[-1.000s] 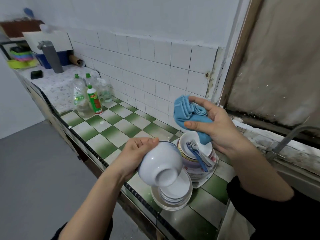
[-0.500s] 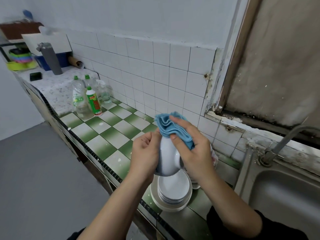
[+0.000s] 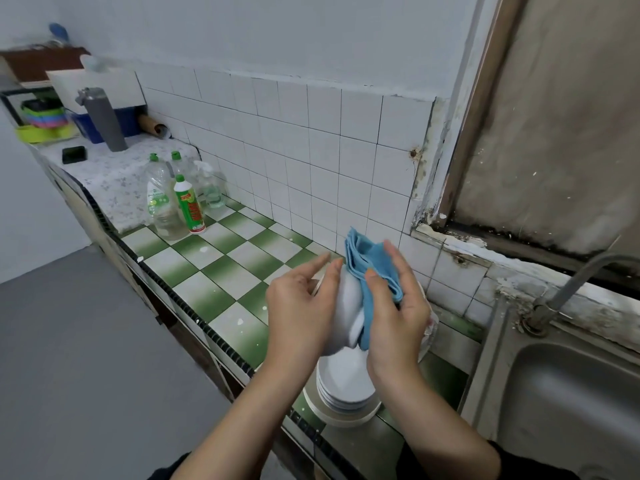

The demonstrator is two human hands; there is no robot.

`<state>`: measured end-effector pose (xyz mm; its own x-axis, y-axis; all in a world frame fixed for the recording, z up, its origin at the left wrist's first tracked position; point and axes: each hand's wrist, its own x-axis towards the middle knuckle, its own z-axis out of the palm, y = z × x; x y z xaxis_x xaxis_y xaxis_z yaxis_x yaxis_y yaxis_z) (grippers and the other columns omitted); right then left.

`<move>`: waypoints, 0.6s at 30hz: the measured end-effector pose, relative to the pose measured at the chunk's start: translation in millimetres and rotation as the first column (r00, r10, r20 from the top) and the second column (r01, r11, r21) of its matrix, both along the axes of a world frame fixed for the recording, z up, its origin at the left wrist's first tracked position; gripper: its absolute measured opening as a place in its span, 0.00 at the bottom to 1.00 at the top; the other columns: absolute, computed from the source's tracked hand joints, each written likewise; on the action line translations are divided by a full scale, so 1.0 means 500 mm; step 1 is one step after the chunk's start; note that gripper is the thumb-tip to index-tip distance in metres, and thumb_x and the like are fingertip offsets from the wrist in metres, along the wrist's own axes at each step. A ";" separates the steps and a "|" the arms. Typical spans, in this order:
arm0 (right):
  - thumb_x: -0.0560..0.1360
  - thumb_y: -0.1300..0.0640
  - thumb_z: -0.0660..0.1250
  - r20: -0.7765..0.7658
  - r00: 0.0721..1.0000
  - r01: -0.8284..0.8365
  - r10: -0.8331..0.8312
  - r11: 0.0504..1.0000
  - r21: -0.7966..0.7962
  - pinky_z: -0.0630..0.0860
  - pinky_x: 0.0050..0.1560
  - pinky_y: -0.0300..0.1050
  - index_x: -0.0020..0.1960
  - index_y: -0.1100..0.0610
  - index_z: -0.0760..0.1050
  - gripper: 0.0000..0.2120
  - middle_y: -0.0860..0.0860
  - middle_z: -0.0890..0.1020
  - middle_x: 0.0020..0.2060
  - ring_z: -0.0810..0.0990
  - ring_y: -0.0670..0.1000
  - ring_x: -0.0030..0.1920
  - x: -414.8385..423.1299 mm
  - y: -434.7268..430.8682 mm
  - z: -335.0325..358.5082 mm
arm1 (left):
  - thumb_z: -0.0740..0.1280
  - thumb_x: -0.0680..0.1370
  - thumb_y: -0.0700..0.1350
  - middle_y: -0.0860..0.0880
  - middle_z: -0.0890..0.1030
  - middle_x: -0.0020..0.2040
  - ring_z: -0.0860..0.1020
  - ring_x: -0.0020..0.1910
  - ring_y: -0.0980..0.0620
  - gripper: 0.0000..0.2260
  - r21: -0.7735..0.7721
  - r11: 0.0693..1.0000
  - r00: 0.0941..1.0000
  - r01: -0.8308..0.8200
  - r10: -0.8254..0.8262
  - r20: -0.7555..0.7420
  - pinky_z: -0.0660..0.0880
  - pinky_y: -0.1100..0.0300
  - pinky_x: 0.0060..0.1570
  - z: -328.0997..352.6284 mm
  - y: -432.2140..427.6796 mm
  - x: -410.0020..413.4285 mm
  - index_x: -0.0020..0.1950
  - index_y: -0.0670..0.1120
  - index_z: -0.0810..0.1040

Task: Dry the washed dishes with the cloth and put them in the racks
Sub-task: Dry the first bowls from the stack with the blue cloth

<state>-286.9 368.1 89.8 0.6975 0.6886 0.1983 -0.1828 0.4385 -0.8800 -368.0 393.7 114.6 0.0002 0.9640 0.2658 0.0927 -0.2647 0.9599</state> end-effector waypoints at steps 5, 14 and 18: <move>0.69 0.57 0.68 0.030 0.992 -0.124 0.122 0.991 0.047 0.77 0.58 0.44 0.46 0.44 0.85 0.11 0.46 0.86 0.50 0.82 0.51 0.57 0.013 0.005 0.008 | 0.72 0.74 0.46 0.54 0.83 0.33 0.76 0.33 0.55 0.09 -0.067 0.997 0.986 -0.035 0.046 0.161 0.75 0.56 0.37 -0.004 0.001 0.000 0.35 0.57 0.84; 0.69 0.55 0.72 0.163 0.944 -0.298 0.285 0.953 0.058 0.75 0.64 0.50 0.53 0.38 0.83 0.16 0.44 0.83 0.57 0.80 0.48 0.61 0.047 0.019 0.017 | 0.69 0.77 0.39 0.51 0.82 0.31 0.76 0.32 0.57 0.11 -0.063 0.997 0.951 -0.039 0.056 0.304 0.77 0.62 0.35 0.025 -0.012 -0.009 0.37 0.51 0.84; 0.74 0.56 0.69 0.448 0.883 -0.214 0.139 0.969 0.123 0.75 0.63 0.47 0.60 0.44 0.79 0.16 0.46 0.82 0.58 0.79 0.50 0.61 0.010 -0.001 0.022 | 0.69 0.77 0.38 0.49 0.81 0.30 0.75 0.31 0.55 0.12 -0.107 0.993 0.933 -0.044 0.080 0.350 0.74 0.64 0.32 0.031 -0.004 -0.012 0.35 0.48 0.84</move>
<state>-281.9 367.7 100.9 0.3859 0.7235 0.5723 0.1115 0.5792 -0.8075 -374.2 391.6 130.2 -0.1374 0.9800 0.1440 -0.2440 -0.1744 0.9540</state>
